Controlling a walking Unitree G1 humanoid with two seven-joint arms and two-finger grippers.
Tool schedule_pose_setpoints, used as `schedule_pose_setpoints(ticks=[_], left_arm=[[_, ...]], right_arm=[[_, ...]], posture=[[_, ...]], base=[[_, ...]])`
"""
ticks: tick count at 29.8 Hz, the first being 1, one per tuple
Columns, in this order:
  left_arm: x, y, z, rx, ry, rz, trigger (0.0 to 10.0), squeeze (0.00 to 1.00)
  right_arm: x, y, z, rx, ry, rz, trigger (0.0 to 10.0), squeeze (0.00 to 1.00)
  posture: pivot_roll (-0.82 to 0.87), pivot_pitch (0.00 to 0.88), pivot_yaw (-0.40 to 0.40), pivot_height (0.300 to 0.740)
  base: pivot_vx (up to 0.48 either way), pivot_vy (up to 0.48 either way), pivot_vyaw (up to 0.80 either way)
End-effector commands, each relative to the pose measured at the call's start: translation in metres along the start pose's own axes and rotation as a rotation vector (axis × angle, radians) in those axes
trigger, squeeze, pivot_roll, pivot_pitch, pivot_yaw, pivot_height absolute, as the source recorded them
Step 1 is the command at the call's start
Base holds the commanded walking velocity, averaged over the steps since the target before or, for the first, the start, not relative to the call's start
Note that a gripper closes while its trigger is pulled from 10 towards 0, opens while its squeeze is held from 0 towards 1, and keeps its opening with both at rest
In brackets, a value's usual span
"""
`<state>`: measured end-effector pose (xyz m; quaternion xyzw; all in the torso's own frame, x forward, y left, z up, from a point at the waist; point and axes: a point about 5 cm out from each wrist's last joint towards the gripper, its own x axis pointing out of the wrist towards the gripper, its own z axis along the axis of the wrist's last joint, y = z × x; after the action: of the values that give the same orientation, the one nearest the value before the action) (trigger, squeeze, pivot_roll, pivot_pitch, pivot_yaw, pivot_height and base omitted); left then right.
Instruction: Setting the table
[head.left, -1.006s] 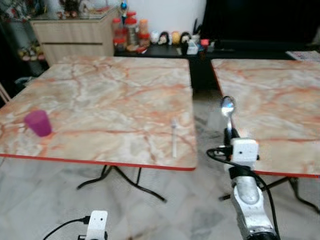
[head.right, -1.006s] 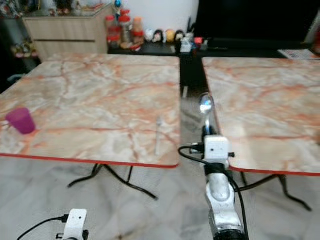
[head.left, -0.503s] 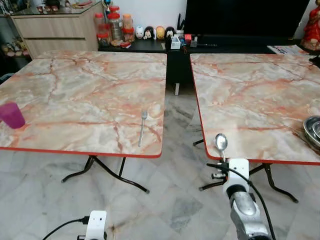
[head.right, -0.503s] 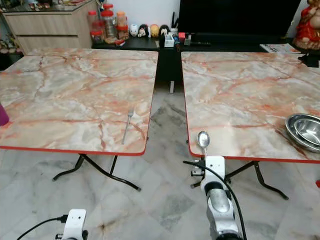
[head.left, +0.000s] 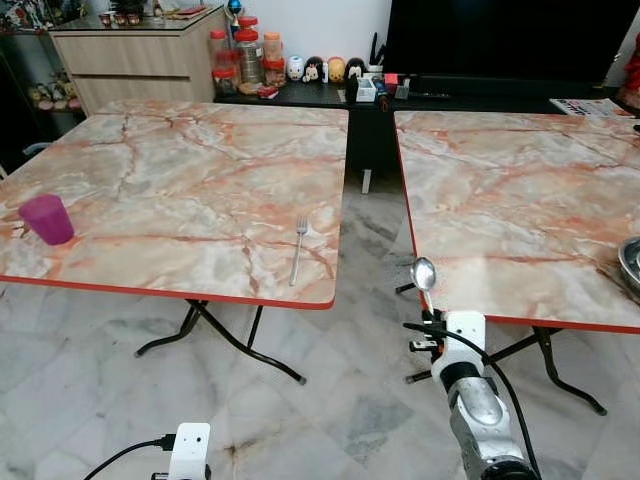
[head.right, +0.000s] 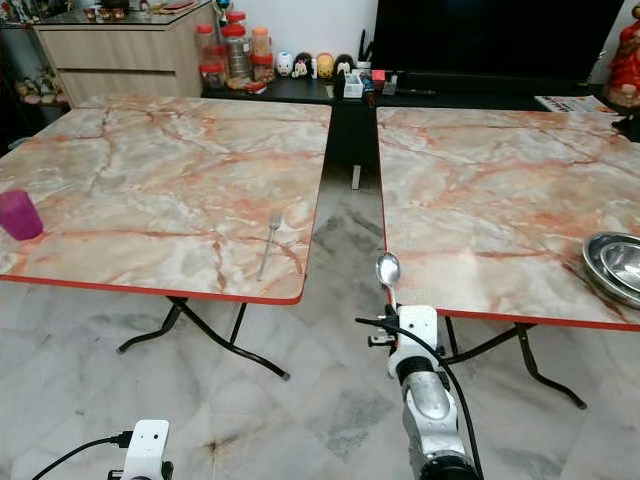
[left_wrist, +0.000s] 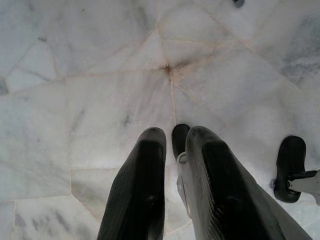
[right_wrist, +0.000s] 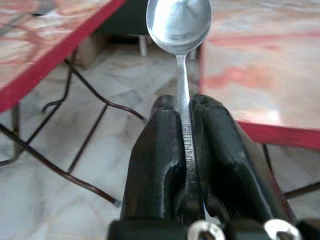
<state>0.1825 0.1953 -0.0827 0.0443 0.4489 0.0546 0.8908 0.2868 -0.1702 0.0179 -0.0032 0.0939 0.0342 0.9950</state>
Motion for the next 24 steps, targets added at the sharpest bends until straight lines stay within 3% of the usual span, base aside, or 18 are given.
schedule_pose_setpoints(ticks=[1,6,10,15,22,24], left_arm=[[0.000,0.003,0.001,-0.011,-0.003,0.012,10.0,0.00],[0.000,0.003,0.001,-0.008,-0.001,0.011,10.0,0.00],[0.000,0.003,0.000,-0.001,0.004,0.008,10.0,0.00],[0.000,0.003,0.000,-0.003,0.005,0.008,10.0,0.00],[0.000,0.003,0.000,0.000,0.005,0.007,10.0,0.00],[0.001,0.003,0.001,0.014,0.008,-0.002,10.0,0.00]], right_arm=[[0.004,0.003,0.006,0.000,-0.020,0.020,10.0,0.00],[0.000,0.008,-0.010,-0.020,0.070,0.072,10.0,0.00],[-0.013,0.001,-0.042,-0.099,0.292,0.049,10.0,0.00],[-0.032,-0.004,-0.066,-0.093,0.419,0.044,10.0,0.00],[-0.041,-0.008,-0.077,-0.067,0.466,0.015,10.0,0.00],[-0.069,-0.018,-0.102,0.015,0.594,-0.069,10.0,0.00]], posture=[[-0.03,0.000,-0.022,0.740],[-0.03,0.000,-0.022,0.740],[-0.03,0.000,-0.020,0.740],[-0.03,0.000,-0.019,0.740],[-0.03,0.000,-0.018,0.740],[-0.04,0.000,-0.008,0.740]], base=[[0.000,0.000,0.00],[0.000,0.000,0.00],[0.000,0.000,0.00],[0.000,0.000,0.00],[0.000,0.000,0.00],[0.000,0.000,0.00]])
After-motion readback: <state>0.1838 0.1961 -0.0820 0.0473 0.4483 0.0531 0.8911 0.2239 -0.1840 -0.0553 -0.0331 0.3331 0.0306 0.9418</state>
